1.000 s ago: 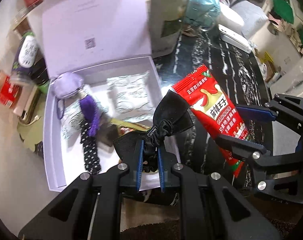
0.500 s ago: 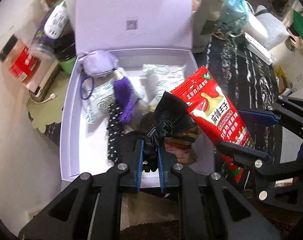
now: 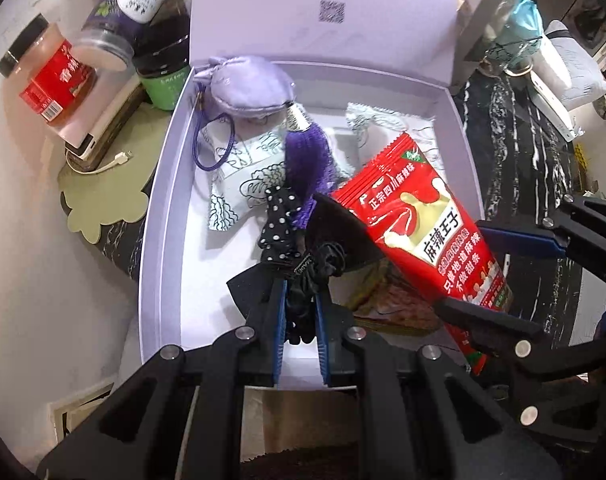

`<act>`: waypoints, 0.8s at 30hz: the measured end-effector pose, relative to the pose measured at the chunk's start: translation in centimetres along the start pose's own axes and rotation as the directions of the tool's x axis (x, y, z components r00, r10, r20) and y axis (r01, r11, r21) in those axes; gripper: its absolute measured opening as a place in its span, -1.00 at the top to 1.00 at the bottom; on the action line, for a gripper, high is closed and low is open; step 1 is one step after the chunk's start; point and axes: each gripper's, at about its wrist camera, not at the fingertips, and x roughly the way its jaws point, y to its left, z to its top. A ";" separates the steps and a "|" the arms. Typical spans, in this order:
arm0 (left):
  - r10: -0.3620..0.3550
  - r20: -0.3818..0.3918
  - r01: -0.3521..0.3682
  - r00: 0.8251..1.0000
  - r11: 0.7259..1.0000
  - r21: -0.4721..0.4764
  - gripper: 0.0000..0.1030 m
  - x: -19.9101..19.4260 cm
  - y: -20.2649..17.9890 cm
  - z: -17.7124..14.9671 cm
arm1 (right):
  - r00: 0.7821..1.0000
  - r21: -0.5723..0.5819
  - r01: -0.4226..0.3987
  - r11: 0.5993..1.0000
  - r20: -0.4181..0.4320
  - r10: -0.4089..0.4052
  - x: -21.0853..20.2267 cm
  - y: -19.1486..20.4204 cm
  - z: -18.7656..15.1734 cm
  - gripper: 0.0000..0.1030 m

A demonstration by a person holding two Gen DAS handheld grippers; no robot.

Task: Organize objects
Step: 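Lower both held items into the box and open both grippers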

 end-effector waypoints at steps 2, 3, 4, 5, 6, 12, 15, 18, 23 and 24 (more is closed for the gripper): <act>-0.002 -0.016 0.002 1.000 1.000 -0.004 0.76 0.7 0.4 0.2 | 1.000 -0.002 -0.010 1.000 -0.012 0.010 0.5 0.0 0.2 0.14; -0.004 -0.024 0.004 1.000 1.000 -0.006 0.76 1.1 0.6 0.2 | 1.000 -0.004 -0.015 1.000 -0.019 0.015 0.8 0.1 0.4 0.14; -0.005 -0.032 0.005 0.999 1.000 -0.007 0.76 1.4 0.8 0.2 | 1.000 -0.005 -0.019 1.000 -0.023 0.019 1.1 0.2 0.5 0.14; -0.006 -0.039 0.006 0.999 1.000 -0.009 0.76 1.8 1.0 0.3 | 0.999 -0.008 -0.024 1.000 -0.028 0.024 1.3 0.2 0.6 0.14; -0.008 -0.045 0.008 0.999 1.000 -0.011 0.76 2.1 1.2 0.4 | 0.999 -0.010 -0.029 1.000 -0.032 0.028 1.5 0.3 0.8 0.14; -0.014 -0.073 0.013 0.997 1.000 -0.016 0.75 3.6 2.1 0.8 | 0.998 -0.008 -0.046 0.999 -0.043 0.046 2.5 0.4 1.6 0.14; -0.014 -0.082 0.013 0.997 1.000 -0.015 0.75 4.2 2.4 1.0 | 0.998 -0.006 -0.050 0.999 -0.047 0.050 2.9 0.4 2.0 0.13; -0.032 -0.085 0.030 0.996 0.999 -0.022 0.75 4.6 2.7 1.3 | 0.997 0.006 -0.057 0.998 -0.052 0.058 3.2 0.3 2.2 0.12; -0.031 -0.083 0.031 0.996 1.000 -0.001 0.69 5.1 2.4 1.7 | 0.996 0.019 -0.066 0.998 -0.066 0.067 3.5 0.2 2.4 0.08; -0.034 -0.082 0.034 0.996 0.999 -0.002 0.68 5.1 2.5 1.7 | 0.996 0.018 -0.065 0.998 -0.067 0.066 3.4 0.2 2.4 0.08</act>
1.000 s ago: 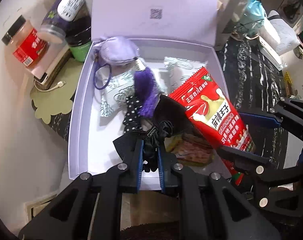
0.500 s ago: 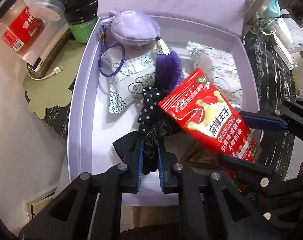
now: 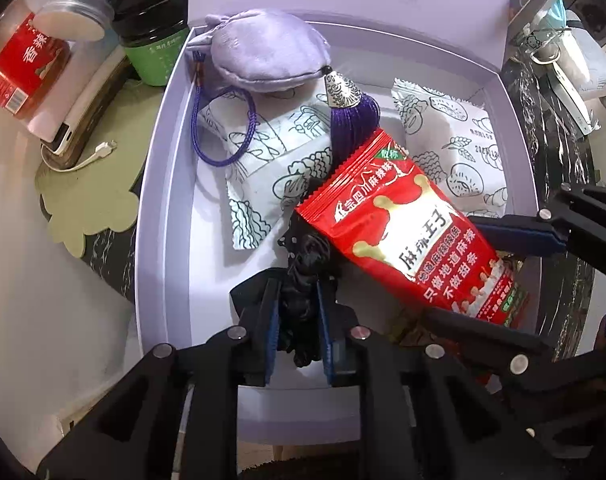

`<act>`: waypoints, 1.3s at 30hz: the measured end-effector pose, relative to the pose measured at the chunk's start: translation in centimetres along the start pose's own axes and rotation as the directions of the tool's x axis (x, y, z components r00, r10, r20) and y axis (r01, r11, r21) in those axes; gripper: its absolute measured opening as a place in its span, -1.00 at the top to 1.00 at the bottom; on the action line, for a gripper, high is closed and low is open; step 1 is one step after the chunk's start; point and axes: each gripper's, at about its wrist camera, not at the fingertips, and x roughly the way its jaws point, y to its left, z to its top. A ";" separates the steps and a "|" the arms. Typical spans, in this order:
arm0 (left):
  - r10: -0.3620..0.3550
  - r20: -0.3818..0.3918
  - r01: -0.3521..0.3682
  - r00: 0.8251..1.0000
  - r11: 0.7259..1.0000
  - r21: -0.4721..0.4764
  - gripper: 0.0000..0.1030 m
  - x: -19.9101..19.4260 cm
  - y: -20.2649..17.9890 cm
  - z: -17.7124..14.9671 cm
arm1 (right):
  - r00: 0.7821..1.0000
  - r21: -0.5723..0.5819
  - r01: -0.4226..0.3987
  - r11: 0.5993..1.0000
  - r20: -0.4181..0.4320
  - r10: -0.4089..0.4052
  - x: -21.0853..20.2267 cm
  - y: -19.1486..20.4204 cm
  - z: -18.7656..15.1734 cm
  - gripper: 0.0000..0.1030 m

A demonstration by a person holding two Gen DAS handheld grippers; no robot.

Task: Organize objects
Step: 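Lower both held items into the box and open both grippers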

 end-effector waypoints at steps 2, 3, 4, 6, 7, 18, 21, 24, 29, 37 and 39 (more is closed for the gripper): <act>-0.014 -0.001 0.014 1.000 1.000 -0.010 0.65 0.1 0.3 0.1 | 1.000 0.000 0.004 1.000 -0.003 -0.004 -0.2 0.1 0.0 0.08; -0.020 -0.002 0.020 1.000 1.000 -0.016 0.65 0.2 0.4 0.2 | 1.000 0.000 0.008 1.000 -0.004 -0.008 -0.2 0.1 0.0 0.07; -0.024 -0.004 0.024 1.000 1.000 -0.018 0.64 0.2 0.4 0.2 | 1.000 0.002 0.014 1.000 -0.009 -0.014 -0.3 0.1 0.0 0.03; -0.032 -0.001 0.032 1.000 0.999 -0.032 0.64 0.2 0.5 0.3 | 1.000 0.010 0.016 1.000 -0.012 -0.016 -0.3 0.0 -0.1 0.00; -0.029 -0.002 0.028 1.000 0.999 -0.031 0.64 0.2 0.4 0.4 | 1.000 0.015 0.011 1.000 -0.012 -0.011 -0.4 0.0 -0.1 0.00; -0.030 0.036 0.031 0.999 0.999 -0.034 0.56 -0.8 -0.1 0.4 | 0.999 0.078 0.008 0.997 0.044 -0.012 -2.7 -0.7 -0.9 -0.14; -0.032 0.058 0.035 0.998 0.998 -0.042 0.55 -1.2 -0.2 0.3 | 0.999 0.101 0.007 0.995 0.049 -0.012 -3.2 -1.1 -1.2 -0.14; -0.028 0.077 0.032 0.997 0.999 -0.044 0.55 -1.6 -0.5 0.2 | 0.998 0.108 0.016 0.994 0.054 -0.022 -3.5 -2.6 -1.4 -0.14; -0.010 0.106 0.015 0.994 0.999 -0.050 0.55 -2.3 -0.9 0.1 | 0.997 0.105 0.036 0.994 0.062 -0.043 -4.1 -2.6 -1.2 -0.14; 0.025 0.161 -0.011 0.987 0.996 -0.090 0.31 -4.9 -1.6 -1.8 | 0.991 0.095 0.063 0.994 0.108 -0.073 -6.1 -1.8 -1.9 -0.14; 0.029 0.182 -0.011 0.983 0.995 -0.100 0.18 -7.0 0.8 -1.2 | 0.989 0.093 0.071 0.993 0.122 -0.082 -6.4 -1.6 -1.7 -0.14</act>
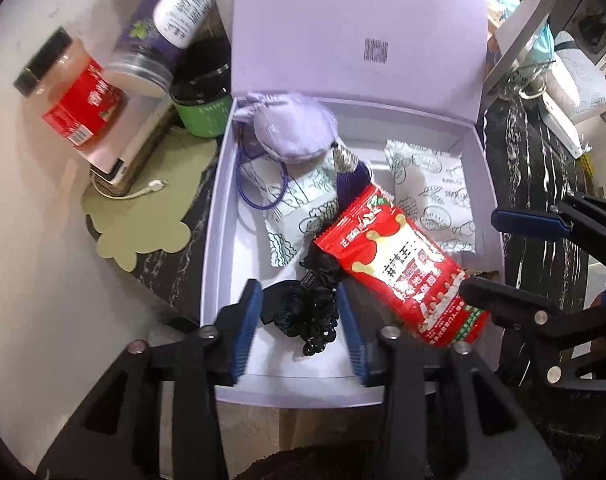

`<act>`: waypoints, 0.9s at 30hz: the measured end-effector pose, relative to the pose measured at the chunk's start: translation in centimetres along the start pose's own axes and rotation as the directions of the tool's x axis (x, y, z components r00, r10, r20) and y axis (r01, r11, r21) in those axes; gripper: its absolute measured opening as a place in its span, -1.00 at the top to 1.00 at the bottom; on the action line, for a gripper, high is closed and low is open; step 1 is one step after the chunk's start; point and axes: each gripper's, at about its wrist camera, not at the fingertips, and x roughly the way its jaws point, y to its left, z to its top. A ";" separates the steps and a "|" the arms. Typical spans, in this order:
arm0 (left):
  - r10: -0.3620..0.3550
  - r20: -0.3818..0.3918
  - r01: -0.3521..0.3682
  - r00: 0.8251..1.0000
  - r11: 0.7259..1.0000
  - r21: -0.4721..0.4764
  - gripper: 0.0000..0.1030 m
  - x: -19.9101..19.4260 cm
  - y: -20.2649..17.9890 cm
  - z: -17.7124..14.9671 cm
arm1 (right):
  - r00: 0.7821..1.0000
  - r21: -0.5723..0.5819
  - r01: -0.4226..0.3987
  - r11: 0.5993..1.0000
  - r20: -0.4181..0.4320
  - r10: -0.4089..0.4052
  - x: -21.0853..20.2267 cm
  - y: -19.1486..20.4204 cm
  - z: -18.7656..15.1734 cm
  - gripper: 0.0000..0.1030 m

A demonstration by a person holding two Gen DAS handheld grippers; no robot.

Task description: Organize objects

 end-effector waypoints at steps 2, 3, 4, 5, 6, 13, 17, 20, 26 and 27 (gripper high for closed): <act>0.001 0.024 -0.001 1.000 1.000 -0.010 0.00 -0.7 0.1 0.1 | 1.000 -0.004 0.003 1.000 0.015 -0.003 -0.2 0.3 0.3 -0.14; 0.000 0.036 0.001 0.999 1.000 -0.015 -0.03 -1.2 0.3 0.2 | 1.000 -0.005 0.004 1.000 0.025 -0.004 -0.7 0.4 0.3 -0.14; 0.000 0.049 0.000 0.999 1.000 -0.016 -0.09 -1.8 0.1 0.1 | 0.999 -0.007 0.005 1.000 0.036 -0.005 -1.1 0.4 0.3 -0.14; 0.005 0.062 -0.004 0.998 1.000 -0.017 -0.15 -2.5 0.0 0.0 | 0.999 -0.010 0.009 1.000 0.048 -0.008 -1.6 0.5 0.3 -0.14; 0.011 0.071 -0.010 0.997 1.000 -0.017 -0.18 -2.9 -0.1 -0.1 | 0.998 -0.012 0.013 1.000 0.063 -0.012 -2.4 0.6 0.2 -0.14; 0.033 0.154 -0.025 0.988 0.998 -0.056 -0.44 -7.4 -1.1 -0.6 | 0.989 -0.015 0.027 1.000 0.147 -0.024 -6.8 1.1 -0.4 -0.17; 0.038 0.196 -0.023 0.980 0.997 -0.075 -0.50 -9.6 -1.8 -1.3 | 0.982 -0.005 0.049 0.999 0.184 -0.047 -9.1 1.3 -1.4 -0.22; 0.045 0.224 -0.028 0.973 0.997 -0.078 -0.51 -11.1 -2.6 -2.0 | 0.977 0.002 0.069 0.998 0.203 -0.068 -10.7 1.4 -2.3 -0.23; 0.059 0.262 -0.042 0.963 0.997 -0.070 -0.64 -13.9 -4.7 -3.8 | 0.970 0.013 0.099 0.995 0.223 -0.099 -13.0 1.7 -4.4 -0.27; 0.062 0.271 -0.044 0.961 0.997 -0.070 -0.66 -14.5 -5.1 -4.3 | 0.969 0.016 0.100 0.995 0.224 -0.101 -13.4 1.7 -4.8 -0.35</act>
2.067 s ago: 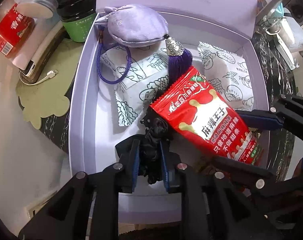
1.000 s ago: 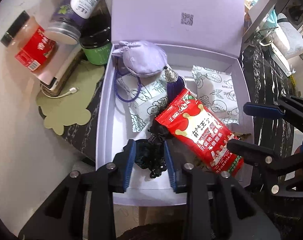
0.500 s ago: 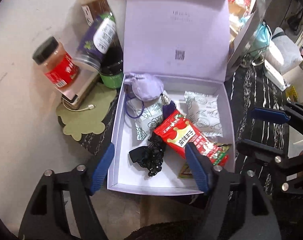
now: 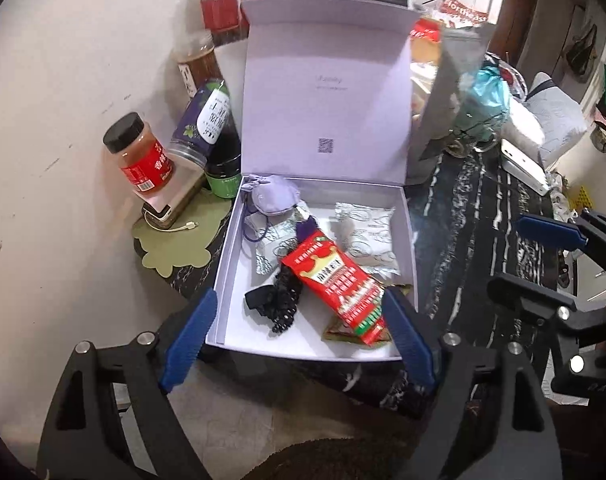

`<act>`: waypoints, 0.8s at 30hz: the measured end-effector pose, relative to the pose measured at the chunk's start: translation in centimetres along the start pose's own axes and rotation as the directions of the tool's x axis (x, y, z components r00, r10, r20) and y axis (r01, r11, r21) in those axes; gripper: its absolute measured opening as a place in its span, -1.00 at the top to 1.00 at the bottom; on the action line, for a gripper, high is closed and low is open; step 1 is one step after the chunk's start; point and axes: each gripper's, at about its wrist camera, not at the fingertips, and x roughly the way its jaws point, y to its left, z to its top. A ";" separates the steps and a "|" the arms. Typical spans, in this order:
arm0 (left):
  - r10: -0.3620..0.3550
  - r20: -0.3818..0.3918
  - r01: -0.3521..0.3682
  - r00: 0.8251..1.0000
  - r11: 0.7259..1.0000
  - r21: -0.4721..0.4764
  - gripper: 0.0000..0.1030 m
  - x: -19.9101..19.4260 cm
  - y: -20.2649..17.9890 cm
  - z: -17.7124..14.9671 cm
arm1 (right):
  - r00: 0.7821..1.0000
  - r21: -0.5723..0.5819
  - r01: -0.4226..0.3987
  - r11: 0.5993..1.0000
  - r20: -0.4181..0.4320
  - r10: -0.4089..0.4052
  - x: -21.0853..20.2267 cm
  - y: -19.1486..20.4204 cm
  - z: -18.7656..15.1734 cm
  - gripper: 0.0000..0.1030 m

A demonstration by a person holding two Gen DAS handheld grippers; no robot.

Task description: Organize objects

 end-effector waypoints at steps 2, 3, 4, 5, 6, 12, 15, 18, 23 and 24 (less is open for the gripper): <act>-0.003 0.018 0.003 1.000 1.000 0.006 -0.67 -1.1 -0.6 -0.6 | 1.000 0.011 0.002 1.000 0.004 -0.002 -0.8 0.0 -0.8 -0.46; -0.010 0.029 0.010 1.000 1.000 0.010 -0.67 -1.6 -0.9 -1.0 | 1.000 0.017 -0.002 1.000 0.005 0.002 -1.1 0.0 -1.1 -0.47; -0.013 0.036 0.012 0.999 1.000 0.011 -0.67 -1.9 -1.1 -1.2 | 1.000 0.020 -0.002 1.000 0.004 0.002 -1.2 0.0 -1.4 -0.47; -0.008 0.039 0.008 0.999 1.000 0.009 -0.67 -2.2 -1.4 -1.6 | 1.000 0.023 0.001 1.000 0.000 -0.001 -1.5 0.1 -1.8 -0.47; -0.005 0.035 0.004 0.999 1.000 0.003 -0.67 -2.4 -1.6 -2.0 | 1.000 0.024 0.009 1.000 -0.004 -0.009 -1.7 0.1 -2.2 -0.47; -0.010 0.015 0.011 1.000 0.999 -0.047 -0.67 -3.4 -1.8 -4.1 | 1.000 0.045 0.019 0.999 -0.015 -0.018 -2.8 0.3 -3.9 -0.47; 0.010 0.010 -0.010 1.000 0.998 -0.054 -0.67 -3.8 -1.8 -4.8 | 1.000 0.058 0.010 0.998 -0.016 -0.009 -3.0 0.5 -4.5 -0.47; 0.019 0.007 -0.019 1.000 0.998 -0.065 -0.67 -4.1 -1.7 -5.3 | 1.000 0.065 0.012 0.998 -0.019 -0.010 -3.1 0.7 -4.9 -0.47; 0.031 0.004 -0.031 1.000 0.997 -0.067 -0.67 -4.3 -1.8 -5.8 | 1.000 0.058 0.014 0.998 -0.022 -0.013 -3.3 1.2 -5.5 -0.47; 0.035 0.004 -0.035 0.999 0.997 -0.067 -0.67 -4.3 -1.8 -5.9 | 1.000 0.055 0.014 0.998 -0.024 -0.013 -3.3 1.4 -5.7 -0.47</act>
